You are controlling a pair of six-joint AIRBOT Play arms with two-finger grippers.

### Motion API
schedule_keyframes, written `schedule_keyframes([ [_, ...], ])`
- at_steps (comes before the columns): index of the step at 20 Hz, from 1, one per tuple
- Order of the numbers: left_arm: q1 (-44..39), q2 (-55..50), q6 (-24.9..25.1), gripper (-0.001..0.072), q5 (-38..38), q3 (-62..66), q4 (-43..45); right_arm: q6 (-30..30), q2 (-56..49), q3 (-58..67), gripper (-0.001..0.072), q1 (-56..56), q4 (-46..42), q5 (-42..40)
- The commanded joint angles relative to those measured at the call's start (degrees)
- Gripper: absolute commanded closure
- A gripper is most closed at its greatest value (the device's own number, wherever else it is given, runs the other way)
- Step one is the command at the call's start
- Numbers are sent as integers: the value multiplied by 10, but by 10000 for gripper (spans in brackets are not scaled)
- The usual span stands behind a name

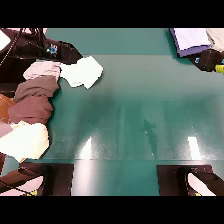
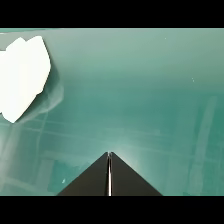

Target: Fold the shirts.

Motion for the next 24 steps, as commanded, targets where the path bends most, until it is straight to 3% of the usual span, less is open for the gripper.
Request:
schedule_keyframes([
  [1, 0, 0, 0, 684, 0, -1, 0, 0, 1, -1, 699, 1, 0, 0],
  [12, 0, 0, -2, 684, 3, -1, -11, 1, -1, 0, 699, 1, 1, 0],
  [14, 0, -1, 1, 681, 35, -1, -6, 1, -1, 0, 699, 1, 5, -1],
  [15, 0, -4, 0, 448, 62, -1, 11, 1, -1, 0, 699, 1, 5, -3],
  [16, 0, -12, -8, 126, 88, -2, 35, 1, -1, 0, 698, 1, 5, -4],
  [17, 0, -23, -25, 82, 108, -6, 56, 1, -1, 0, 699, 1, 5, -4],
  [20, 0, -99, -52, 83, 114, -7, 108, 1, -1, 0, 699, 1, 5, -4],
  [24, 2, -232, -52, 82, 156, -7, 110, 1, -1, 0, 699, 1, 5, 1],
])
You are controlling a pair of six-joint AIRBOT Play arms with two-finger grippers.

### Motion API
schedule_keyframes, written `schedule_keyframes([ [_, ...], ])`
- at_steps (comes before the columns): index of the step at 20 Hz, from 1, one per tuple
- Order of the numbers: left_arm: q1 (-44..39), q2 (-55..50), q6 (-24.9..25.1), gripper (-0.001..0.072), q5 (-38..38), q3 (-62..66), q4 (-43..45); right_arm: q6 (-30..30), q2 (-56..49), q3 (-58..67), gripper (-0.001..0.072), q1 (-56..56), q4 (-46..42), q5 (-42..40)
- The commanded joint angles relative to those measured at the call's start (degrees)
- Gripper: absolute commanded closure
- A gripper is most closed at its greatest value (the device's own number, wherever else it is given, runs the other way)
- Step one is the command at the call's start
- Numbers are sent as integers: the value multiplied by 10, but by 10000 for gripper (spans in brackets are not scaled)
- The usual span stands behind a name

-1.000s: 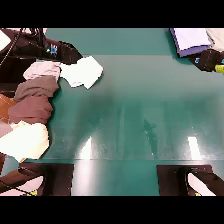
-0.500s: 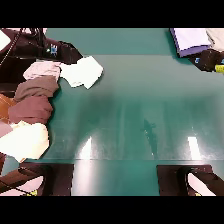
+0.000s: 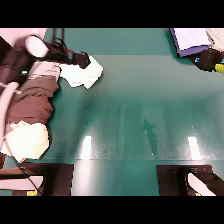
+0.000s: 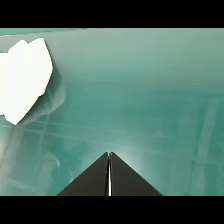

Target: Fold the shirts.

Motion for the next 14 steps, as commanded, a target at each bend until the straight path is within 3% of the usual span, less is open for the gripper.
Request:
schedule_keyframes([
  [1, 1, -106, -12, 82, 55, 0, 20, 0, 0, 0, 699, 1, 0, 6],
  [9, 1, -190, -21, 85, 158, 1, 31, 0, 0, 0, 698, 1, 0, 6],
  [10, 1, -190, -21, 118, 159, 6, 33, 0, 0, 0, 699, 1, 0, 6],
  [11, 1, -189, -20, 359, 153, 16, 34, 0, 0, 0, 699, 1, 0, 6],
  [12, 1, -188, -15, 665, 136, 34, 34, 0, 0, 0, 698, 1, 0, 7],
  [14, 1, -182, 1, 685, 82, 90, 45, 0, 5, 1, 699, 1, 0, 5],
])
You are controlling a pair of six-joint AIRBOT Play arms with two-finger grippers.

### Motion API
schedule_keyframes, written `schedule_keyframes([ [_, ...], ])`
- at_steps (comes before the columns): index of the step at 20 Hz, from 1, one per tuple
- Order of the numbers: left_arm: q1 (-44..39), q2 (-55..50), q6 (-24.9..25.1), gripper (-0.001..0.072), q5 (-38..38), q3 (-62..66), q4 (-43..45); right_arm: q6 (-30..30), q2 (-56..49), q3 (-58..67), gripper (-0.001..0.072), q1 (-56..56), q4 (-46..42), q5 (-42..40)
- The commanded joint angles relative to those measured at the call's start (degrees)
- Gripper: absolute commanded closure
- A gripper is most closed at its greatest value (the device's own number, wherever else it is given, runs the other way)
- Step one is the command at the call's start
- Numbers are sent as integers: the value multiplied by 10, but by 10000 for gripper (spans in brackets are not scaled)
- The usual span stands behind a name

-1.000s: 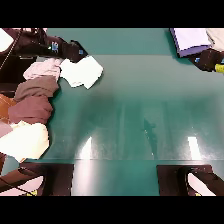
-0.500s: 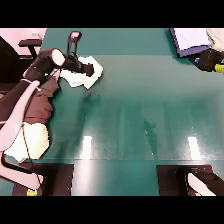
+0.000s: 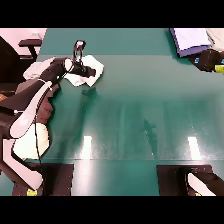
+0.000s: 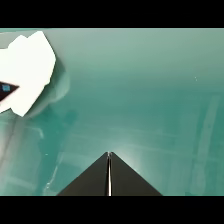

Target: Fold the shirts.

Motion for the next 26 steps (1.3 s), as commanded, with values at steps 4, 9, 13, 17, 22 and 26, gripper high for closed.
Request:
schedule_keyframes([
  [4, 0, 82, 17, 686, -128, 186, 71, 0, 43, 2, 699, 0, 0, -44],
  [9, -16, 264, 72, 687, -211, 246, 71, 0, 72, 79, 699, 0, -6, -37],
  [13, -100, 318, 89, 688, -322, 239, 71, 0, 43, 173, 699, 0, -6, 7],
  [17, -231, 305, 89, 686, -295, 121, 63, 0, -1, 264, 699, 0, -7, 75],
  [22, -322, 237, 88, 77, -206, 32, -17, 0, -37, 337, 699, -28, -6, 143],
  [26, -220, 246, 22, 95, -239, 35, 18, 0, -34, 340, 699, -59, -5, 184],
])
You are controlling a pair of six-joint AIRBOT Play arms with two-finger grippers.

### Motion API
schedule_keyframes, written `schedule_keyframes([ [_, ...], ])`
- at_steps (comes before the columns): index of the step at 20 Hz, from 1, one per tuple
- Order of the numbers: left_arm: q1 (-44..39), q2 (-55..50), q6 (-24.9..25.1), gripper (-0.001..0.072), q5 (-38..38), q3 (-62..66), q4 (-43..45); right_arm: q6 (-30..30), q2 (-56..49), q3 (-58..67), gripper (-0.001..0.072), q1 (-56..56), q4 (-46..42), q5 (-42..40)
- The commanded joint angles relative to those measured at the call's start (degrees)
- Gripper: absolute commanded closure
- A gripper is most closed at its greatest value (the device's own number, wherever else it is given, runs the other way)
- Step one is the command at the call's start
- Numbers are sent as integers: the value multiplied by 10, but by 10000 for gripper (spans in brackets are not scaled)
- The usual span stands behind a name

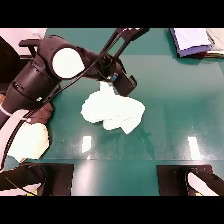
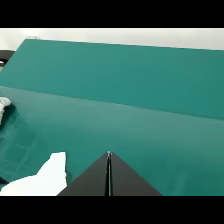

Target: Fold the shirts.

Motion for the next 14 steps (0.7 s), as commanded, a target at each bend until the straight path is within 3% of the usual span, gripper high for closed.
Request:
schedule_keyframes([
  [1, 95, -2, -62, 94, -38, -11, 11, 0, -4, 12, 699, -20, 2, 46],
  [3, 191, -2, -97, 94, -69, -37, 2, 0, -4, 9, 699, -14, 2, 54],
  [8, 357, -3, -88, 95, -54, -221, -89, 0, -4, -60, 699, 30, 2, 39],
  [11, 383, -9, -3, 94, -20, -329, -190, 0, -4, -114, 699, 52, 2, 5],
  [14, 359, -28, 50, 94, 11, -384, -222, 0, -4, -149, 699, 61, 2, -14],
])
